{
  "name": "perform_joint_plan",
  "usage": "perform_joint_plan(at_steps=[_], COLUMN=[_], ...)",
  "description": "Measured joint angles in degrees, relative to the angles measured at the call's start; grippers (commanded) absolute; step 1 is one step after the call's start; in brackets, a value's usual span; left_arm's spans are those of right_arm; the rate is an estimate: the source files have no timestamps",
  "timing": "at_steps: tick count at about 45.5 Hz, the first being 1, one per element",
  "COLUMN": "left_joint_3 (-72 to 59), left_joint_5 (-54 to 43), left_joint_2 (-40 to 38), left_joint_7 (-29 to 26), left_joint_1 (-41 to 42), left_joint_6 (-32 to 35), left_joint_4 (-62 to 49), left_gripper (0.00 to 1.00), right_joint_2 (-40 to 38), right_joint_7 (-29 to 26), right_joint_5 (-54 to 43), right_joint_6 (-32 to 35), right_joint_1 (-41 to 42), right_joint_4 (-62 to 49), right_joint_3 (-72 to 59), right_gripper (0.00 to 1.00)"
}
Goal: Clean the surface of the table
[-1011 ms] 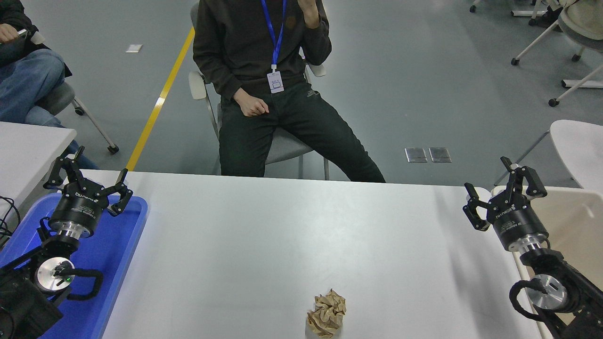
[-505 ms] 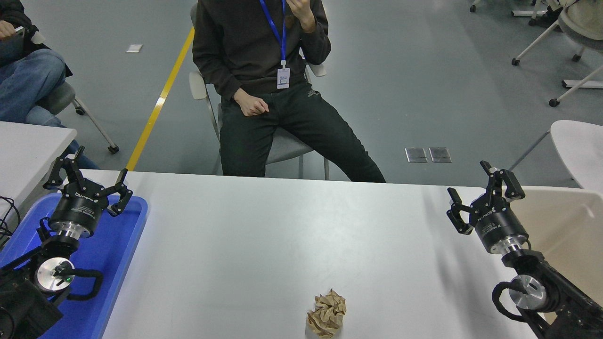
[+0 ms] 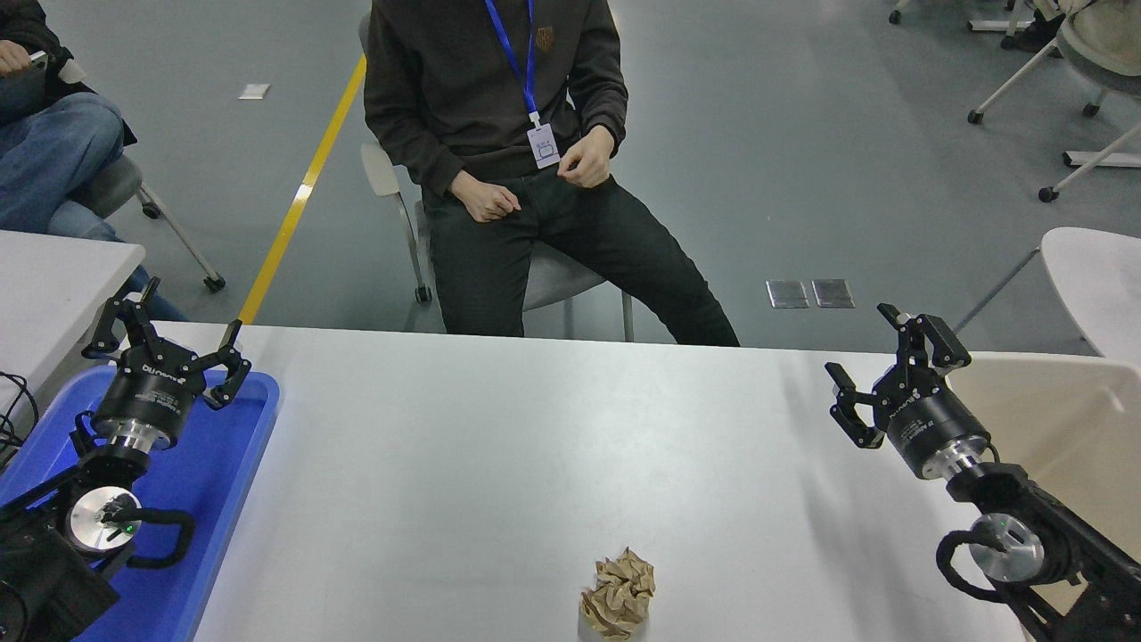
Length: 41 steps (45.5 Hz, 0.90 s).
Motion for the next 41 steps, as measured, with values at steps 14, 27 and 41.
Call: perform_joint_plan(at_steps=[14,27,41], left_joint_3=[0.00,0.00,0.00], left_joint_5=[0.00,0.00,0.00], left_joint_2=[0.00,0.00,0.00], left_joint_7=[0.00,0.00,0.00], left_joint_1=[0.00,0.00,0.00], left_joint_6=[0.00,0.00,0.00], left_joint_4=[0.00,0.00,0.00], left_gripper=[1.00,1.00,1.00], right_joint_2=[-7.27,-14.02,-18.22], right_joint_7=[-4.91,-9.93,-16.52], right_joint_5=[-0.58,-1.12,-1.38], right_joint_6=[-0.57,-0.53,2.16], right_joint_1=[-1.95,-4.87,-5.85], right_joint_4=[8.33,16.88,23.38], right_joint_3=[-0.39,-0.46,-0.19], right_gripper=[0.98,0.98,0.98])
